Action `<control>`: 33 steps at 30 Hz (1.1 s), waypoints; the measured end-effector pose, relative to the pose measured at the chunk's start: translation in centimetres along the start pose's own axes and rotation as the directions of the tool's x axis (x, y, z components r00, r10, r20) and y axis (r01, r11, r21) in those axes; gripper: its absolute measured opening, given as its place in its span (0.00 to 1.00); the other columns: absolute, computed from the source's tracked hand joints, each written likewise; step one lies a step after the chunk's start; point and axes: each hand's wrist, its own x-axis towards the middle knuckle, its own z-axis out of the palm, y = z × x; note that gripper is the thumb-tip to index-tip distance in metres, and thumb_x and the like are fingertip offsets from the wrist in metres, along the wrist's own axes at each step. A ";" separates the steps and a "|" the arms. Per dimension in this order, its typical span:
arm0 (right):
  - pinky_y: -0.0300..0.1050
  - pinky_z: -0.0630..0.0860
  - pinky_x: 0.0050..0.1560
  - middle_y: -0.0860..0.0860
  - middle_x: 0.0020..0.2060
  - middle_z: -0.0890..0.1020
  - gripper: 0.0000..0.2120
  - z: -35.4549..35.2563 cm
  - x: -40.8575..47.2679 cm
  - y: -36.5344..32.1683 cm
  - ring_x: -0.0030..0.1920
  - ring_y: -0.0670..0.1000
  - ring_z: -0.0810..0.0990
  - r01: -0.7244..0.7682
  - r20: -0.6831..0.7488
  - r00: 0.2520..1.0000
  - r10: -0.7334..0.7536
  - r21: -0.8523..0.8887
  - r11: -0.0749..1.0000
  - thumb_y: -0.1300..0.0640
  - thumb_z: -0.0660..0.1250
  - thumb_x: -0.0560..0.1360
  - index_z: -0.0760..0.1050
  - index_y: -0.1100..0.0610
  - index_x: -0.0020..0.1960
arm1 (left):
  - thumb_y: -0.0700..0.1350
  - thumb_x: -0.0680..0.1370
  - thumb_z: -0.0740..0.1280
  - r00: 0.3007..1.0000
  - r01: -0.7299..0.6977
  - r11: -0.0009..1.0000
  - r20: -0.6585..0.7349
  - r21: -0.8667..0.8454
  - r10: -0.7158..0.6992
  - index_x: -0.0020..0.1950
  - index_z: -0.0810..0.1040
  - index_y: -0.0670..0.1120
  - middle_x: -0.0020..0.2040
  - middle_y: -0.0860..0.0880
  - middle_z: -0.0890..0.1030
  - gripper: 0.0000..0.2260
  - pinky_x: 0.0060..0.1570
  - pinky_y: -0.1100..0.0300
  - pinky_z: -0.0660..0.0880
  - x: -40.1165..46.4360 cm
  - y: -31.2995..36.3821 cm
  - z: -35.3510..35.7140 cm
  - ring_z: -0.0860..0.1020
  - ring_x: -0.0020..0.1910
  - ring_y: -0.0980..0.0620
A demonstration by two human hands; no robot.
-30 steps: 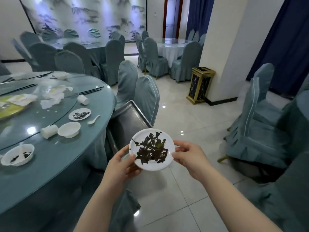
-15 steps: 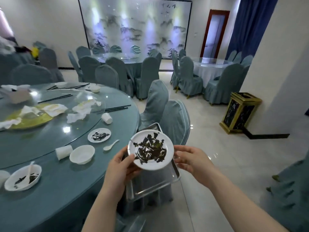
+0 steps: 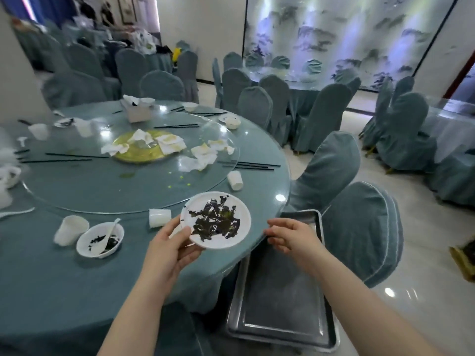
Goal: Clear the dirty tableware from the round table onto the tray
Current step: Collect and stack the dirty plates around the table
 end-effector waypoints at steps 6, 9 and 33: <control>0.38 0.71 0.30 0.52 0.37 0.85 0.06 2.2 14.3 1.1 0.31 0.48 0.80 -0.087 0.086 0.991 0.104 -0.185 0.979 0.64 0.69 0.73 0.78 0.57 0.49 | 0.38 0.79 0.62 0.972 -0.009 1.000 -0.234 -0.019 0.004 0.62 0.76 0.49 0.38 0.48 0.85 0.13 0.27 0.64 0.77 5.7 -1.1 -1.1 0.81 0.29 0.53; 0.36 0.70 0.27 0.52 0.34 0.83 0.04 3.5 21.5 2.6 0.27 0.47 0.78 -0.107 0.069 0.988 0.137 -0.330 0.938 0.62 0.68 0.73 0.76 0.56 0.47 | 0.39 0.79 0.63 0.933 0.007 1.000 -0.360 -0.009 -0.010 0.66 0.73 0.49 0.39 0.47 0.85 0.16 0.28 0.63 0.77 7.7 -1.7 -1.8 0.81 0.29 0.54; 0.35 0.64 0.19 0.54 0.26 0.75 0.02 2.1 21.9 0.0 0.20 0.46 0.71 -0.017 0.236 0.968 0.083 -0.267 0.963 0.62 0.66 0.75 0.74 0.61 0.44 | 0.38 0.80 0.62 0.799 -0.037 0.999 -0.600 0.000 0.029 0.63 0.73 0.54 0.42 0.48 0.86 0.15 0.32 0.62 0.79 2.3 -4.3 1.9 0.83 0.35 0.53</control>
